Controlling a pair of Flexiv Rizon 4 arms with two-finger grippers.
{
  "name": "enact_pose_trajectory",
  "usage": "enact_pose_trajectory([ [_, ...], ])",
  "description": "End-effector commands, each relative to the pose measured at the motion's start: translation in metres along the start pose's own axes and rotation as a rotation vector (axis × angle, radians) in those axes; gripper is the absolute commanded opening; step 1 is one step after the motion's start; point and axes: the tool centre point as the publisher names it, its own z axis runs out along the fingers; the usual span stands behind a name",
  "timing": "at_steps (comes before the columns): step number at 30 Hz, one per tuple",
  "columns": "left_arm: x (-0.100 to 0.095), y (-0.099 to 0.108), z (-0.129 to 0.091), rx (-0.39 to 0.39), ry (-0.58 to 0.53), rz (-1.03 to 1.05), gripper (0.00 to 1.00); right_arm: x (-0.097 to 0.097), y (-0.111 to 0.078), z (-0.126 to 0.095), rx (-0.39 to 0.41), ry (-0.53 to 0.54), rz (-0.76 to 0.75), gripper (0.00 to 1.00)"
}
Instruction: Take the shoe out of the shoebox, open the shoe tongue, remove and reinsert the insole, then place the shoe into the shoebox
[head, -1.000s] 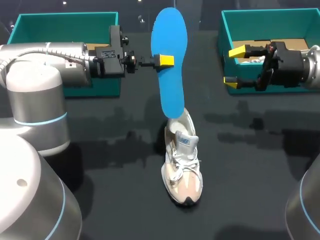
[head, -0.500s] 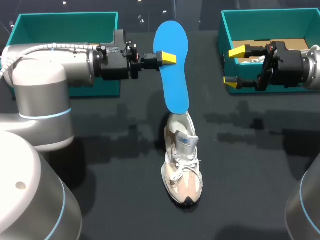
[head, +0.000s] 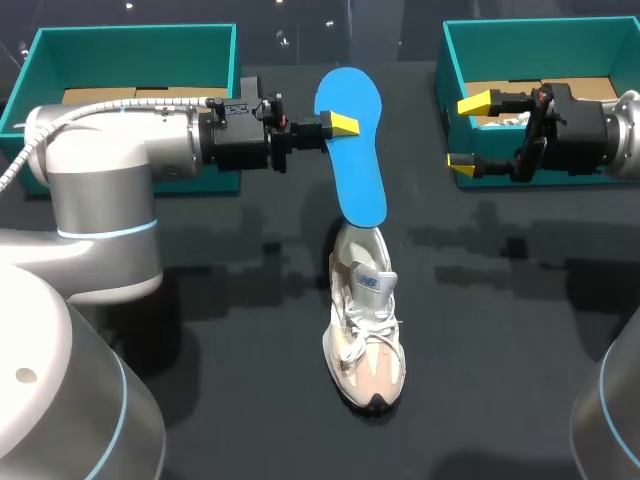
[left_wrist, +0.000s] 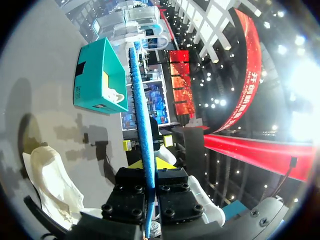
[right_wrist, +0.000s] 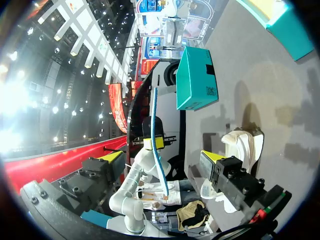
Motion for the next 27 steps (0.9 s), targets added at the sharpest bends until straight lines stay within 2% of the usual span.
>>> enact_pose_trajectory([
  [1, -0.004, -0.002, 0.007, 0.013, -0.004, -0.010, 0.00, 0.000, -0.001, 0.001, -0.001, -0.001, 0.000, 1.00],
  [7, -0.007, -0.005, 0.011, 0.019, -0.008, -0.048, 0.00, 0.001, -0.001, -0.001, 0.000, -0.011, -0.007, 1.00],
  [11, -0.009, -0.005, 0.012, 0.024, -0.016, -0.044, 0.00, 0.014, -0.002, -0.007, -0.015, -0.102, -0.048, 1.00],
  [18, -0.009, -0.005, 0.012, 0.024, -0.016, -0.044, 0.00, 0.043, -0.007, -0.013, -0.034, -0.336, -0.092, 1.00],
  [27, -0.009, -0.005, 0.012, 0.024, -0.016, -0.044, 0.00, 0.075, -0.017, -0.005, -0.061, -0.712, -0.127, 1.00],
])
